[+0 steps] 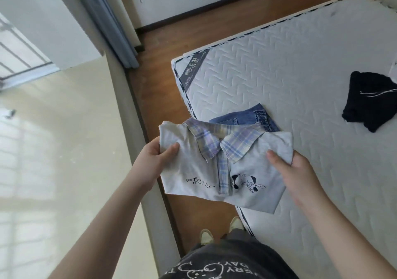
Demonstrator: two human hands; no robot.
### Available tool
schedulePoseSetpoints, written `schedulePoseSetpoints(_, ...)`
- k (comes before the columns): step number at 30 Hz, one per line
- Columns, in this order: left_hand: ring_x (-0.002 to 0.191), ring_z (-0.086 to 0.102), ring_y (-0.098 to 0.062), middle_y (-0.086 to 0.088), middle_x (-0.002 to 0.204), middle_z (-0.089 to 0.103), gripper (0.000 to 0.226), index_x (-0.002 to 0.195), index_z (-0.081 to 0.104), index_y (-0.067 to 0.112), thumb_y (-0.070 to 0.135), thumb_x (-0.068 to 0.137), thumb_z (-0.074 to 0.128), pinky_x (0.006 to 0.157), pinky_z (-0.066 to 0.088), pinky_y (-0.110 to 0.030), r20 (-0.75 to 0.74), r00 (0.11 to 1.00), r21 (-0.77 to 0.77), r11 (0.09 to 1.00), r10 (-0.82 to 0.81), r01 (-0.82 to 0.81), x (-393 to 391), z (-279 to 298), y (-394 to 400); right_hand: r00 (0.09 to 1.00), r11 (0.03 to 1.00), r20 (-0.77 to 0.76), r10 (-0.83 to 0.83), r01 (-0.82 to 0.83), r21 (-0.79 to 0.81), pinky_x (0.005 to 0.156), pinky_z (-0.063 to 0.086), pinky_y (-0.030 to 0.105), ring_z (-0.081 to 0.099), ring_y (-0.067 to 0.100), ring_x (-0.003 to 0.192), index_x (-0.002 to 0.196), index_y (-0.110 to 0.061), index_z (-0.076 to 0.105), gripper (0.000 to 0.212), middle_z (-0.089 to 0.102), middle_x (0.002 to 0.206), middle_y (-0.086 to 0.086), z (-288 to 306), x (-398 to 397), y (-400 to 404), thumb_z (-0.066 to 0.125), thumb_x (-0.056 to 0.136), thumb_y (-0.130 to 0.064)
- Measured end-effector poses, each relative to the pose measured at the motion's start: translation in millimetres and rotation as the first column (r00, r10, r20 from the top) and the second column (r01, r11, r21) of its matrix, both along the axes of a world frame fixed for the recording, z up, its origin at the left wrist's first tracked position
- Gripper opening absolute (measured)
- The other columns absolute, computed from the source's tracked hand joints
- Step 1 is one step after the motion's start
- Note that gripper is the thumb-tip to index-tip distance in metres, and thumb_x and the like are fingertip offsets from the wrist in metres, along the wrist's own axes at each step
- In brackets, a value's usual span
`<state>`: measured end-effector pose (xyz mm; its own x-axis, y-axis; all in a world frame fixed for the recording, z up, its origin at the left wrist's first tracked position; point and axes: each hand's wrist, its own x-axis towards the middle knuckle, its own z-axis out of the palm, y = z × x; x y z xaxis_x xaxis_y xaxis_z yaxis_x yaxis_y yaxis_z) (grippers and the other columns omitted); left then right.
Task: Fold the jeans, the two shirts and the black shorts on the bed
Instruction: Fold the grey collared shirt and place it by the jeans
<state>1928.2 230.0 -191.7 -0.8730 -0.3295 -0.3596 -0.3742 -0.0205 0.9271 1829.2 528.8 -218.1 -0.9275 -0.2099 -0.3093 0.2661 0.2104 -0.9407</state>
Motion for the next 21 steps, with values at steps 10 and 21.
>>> schedulePoseSetpoints(10, 0.102, 0.071, -0.029, -0.011, 0.108, 0.074, 0.035, 0.116, 0.066, 0.012, 0.035, 0.089, 0.063, 0.088, 0.055, -0.044, 0.038, 0.981, -0.025, 0.982, 0.191, -0.19, -24.8, -3.7, -48.5, 0.976, 0.98, 0.085, 0.199, -0.197, -0.042, 0.087, 0.055, 0.038, 0.072, 0.018, 0.093, 0.097, -0.017, 0.073, 0.018, 0.076, 0.092, -0.006, -12.9, -90.6, -78.5, 0.07, 0.087, -0.031)
schedulePoseSetpoints(21, 0.104, 0.07, -0.028, -0.009, 0.11, 0.073, 0.026, 0.115, 0.067, 0.014, 0.029, 0.094, 0.062, 0.093, 0.054, -0.05, 0.027, 0.928, -0.028, 0.928, 0.373, -0.372, -37.3, -3.7, -144.5, 0.921, 0.92, 0.03, 0.389, -0.39, 0.032, 0.091, 0.053, 0.054, 0.071, 0.02, 0.094, 0.098, -0.022, 0.072, 0.032, 0.076, 0.094, -0.002, -4.6, -158.5, -221.7, 0.073, 0.081, -0.05)
